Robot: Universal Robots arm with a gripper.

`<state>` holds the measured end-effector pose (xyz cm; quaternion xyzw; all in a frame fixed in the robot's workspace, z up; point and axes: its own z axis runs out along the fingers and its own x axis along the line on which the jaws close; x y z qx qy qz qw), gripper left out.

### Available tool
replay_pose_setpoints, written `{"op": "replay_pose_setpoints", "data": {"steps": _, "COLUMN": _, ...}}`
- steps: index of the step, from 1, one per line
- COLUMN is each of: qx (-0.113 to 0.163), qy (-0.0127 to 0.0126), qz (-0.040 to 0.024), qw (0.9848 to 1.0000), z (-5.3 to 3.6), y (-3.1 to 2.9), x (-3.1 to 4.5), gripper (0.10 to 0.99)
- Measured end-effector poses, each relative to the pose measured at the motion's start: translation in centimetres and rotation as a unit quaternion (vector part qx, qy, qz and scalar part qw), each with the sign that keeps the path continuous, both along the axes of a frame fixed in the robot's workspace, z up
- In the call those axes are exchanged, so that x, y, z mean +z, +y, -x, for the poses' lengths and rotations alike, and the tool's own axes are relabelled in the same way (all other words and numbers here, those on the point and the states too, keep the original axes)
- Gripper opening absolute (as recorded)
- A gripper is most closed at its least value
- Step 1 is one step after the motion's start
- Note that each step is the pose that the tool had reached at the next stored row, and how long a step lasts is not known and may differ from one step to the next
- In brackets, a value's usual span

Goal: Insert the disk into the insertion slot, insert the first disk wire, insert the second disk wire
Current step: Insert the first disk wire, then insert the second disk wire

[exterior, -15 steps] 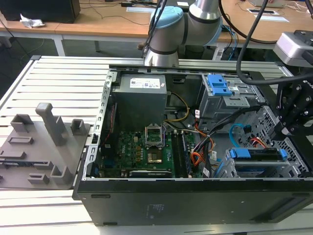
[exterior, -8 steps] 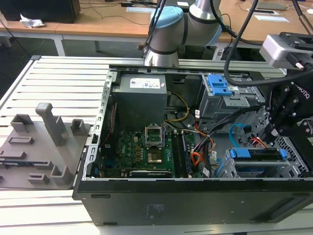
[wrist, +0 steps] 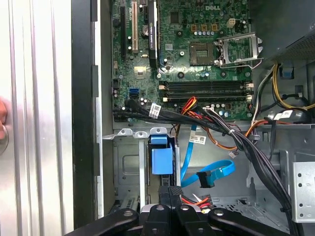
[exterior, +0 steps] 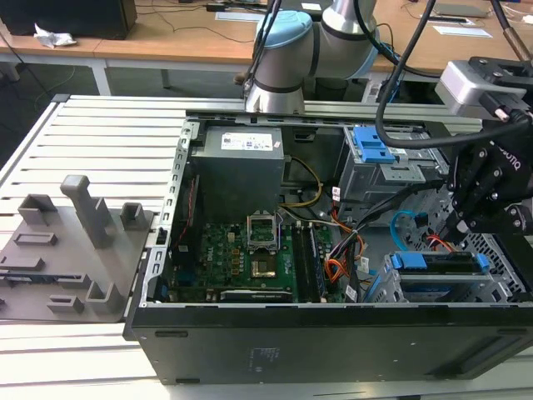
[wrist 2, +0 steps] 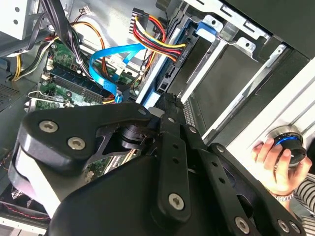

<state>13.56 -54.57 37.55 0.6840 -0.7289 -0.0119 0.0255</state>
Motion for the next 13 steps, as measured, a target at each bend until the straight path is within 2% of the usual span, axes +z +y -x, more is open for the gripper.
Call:
{"op": "replay_pose_setpoints", "data": {"steps": 11, "qx": 0.000, "qy": 0.0000, "qz": 0.0000, "qw": 1.0000, "z": 0.00, "y": 0.00, "x": -0.02, "gripper": 0.114}}
{"op": "replay_pose_setpoints", "data": {"steps": 12, "qx": 0.000, "qy": 0.0000, "qz": 0.0000, "qw": 1.0000, "z": 0.00, "y": 0.00, "x": -0.02, "gripper": 0.235}}
{"op": "replay_pose_setpoints", "data": {"steps": 13, "qx": 0.000, "qy": 0.0000, "qz": 0.0000, "qw": 1.0000, "z": 0.00, "y": 0.00, "x": -0.03, "gripper": 0.235}}
